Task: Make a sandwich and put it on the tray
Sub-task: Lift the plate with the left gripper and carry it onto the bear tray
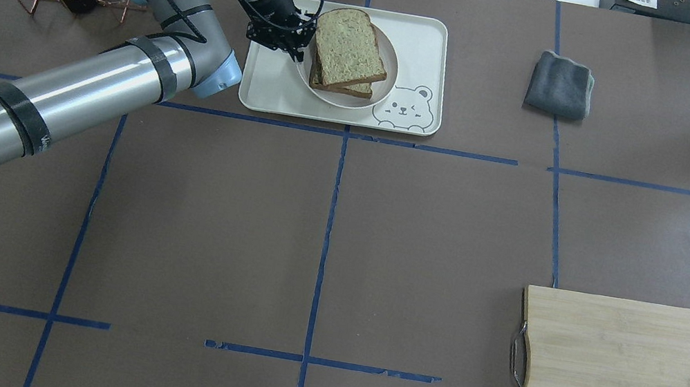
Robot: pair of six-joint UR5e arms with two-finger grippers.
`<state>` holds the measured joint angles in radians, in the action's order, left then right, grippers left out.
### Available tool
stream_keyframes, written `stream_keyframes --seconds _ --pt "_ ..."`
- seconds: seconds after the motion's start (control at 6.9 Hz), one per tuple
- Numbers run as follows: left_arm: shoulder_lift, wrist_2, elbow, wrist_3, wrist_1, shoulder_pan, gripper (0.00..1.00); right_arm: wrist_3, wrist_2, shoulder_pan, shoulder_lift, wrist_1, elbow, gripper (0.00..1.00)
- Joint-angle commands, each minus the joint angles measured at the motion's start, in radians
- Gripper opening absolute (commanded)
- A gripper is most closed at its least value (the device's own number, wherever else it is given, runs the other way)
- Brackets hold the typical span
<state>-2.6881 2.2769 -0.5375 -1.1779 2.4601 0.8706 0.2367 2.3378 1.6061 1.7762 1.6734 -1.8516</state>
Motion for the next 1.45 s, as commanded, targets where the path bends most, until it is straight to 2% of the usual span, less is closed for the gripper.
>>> stream_keyframes --seconds 0.0,0.29,0.43,0.58,0.72,1.01,1.3 --pt "-0.015 -0.023 0.011 0.015 0.013 -0.001 1.0 -0.005 0.0 0.0 0.0 0.0 0.0 1.0" --pt "-0.013 -0.028 -0.019 0.066 0.0 0.002 1.0 -0.007 -0.002 0.0 0.0 -0.001 -0.003 1.0" --pt "0.0 -0.028 -0.12 0.099 -0.083 0.025 1.0 -0.002 -0.003 0.0 0.0 -0.001 0.0 1.0" --pt "0.09 -0.028 -0.333 0.142 -0.243 0.037 1.0 -0.004 -0.005 0.0 0.0 -0.001 0.0 1.0" --pt "0.203 -0.027 -0.54 0.191 -0.345 0.059 1.0 -0.01 -0.006 0.0 0.0 0.0 -0.001 1.0" --pt "0.385 -0.031 -0.808 0.266 -0.447 0.088 1.0 -0.033 -0.006 0.0 0.002 -0.001 -0.001 1.0" --pt "0.58 -0.031 -1.058 0.488 -0.586 0.174 1.0 -0.037 -0.006 0.0 0.0 -0.001 0.011 1.0"
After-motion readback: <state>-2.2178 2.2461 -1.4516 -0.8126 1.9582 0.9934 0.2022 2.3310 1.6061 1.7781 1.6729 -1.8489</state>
